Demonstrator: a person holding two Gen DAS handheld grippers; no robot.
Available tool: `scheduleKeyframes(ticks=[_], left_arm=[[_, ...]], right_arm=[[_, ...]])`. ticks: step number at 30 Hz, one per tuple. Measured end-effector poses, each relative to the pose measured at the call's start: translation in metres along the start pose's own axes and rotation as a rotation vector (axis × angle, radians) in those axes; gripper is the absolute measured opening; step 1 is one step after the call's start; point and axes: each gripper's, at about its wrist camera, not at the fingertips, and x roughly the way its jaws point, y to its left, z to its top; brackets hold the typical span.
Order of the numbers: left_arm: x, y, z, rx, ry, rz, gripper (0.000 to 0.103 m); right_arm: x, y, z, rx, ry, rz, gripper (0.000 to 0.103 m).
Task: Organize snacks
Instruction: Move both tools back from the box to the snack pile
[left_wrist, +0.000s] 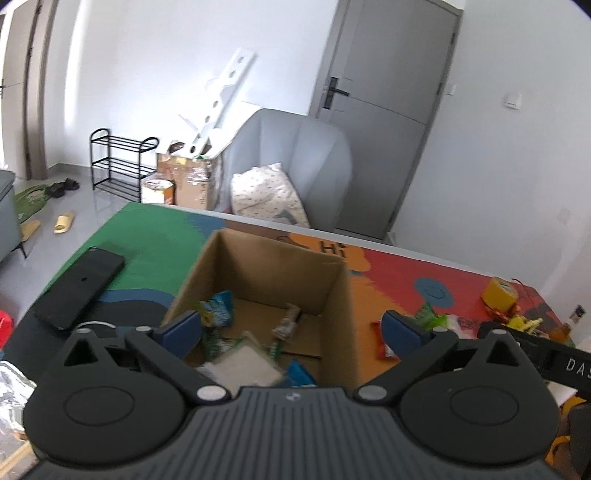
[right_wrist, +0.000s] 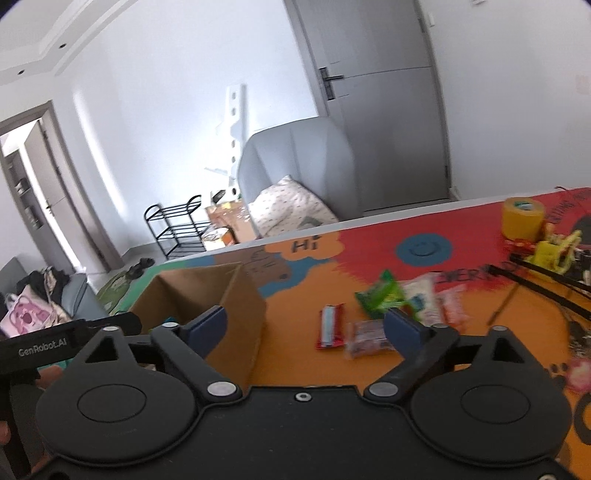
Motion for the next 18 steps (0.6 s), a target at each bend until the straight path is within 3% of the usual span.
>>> scheduleKeyframes(ticks=[8, 18], left_arm=[[-0.002, -0.032, -0.007, 0.043, -0.003, -0.057, 0.103], [0.008, -0.065, -0.014, 0.096, 0.022, -0.087, 0.103]], right_arm=[[-0.015, -0.032, -0.003, 0.039, -0.02, -0.061, 0.101], [-0.02, -0.064, -0.01, 0.067, -0.038, -0.105, 0.096]])
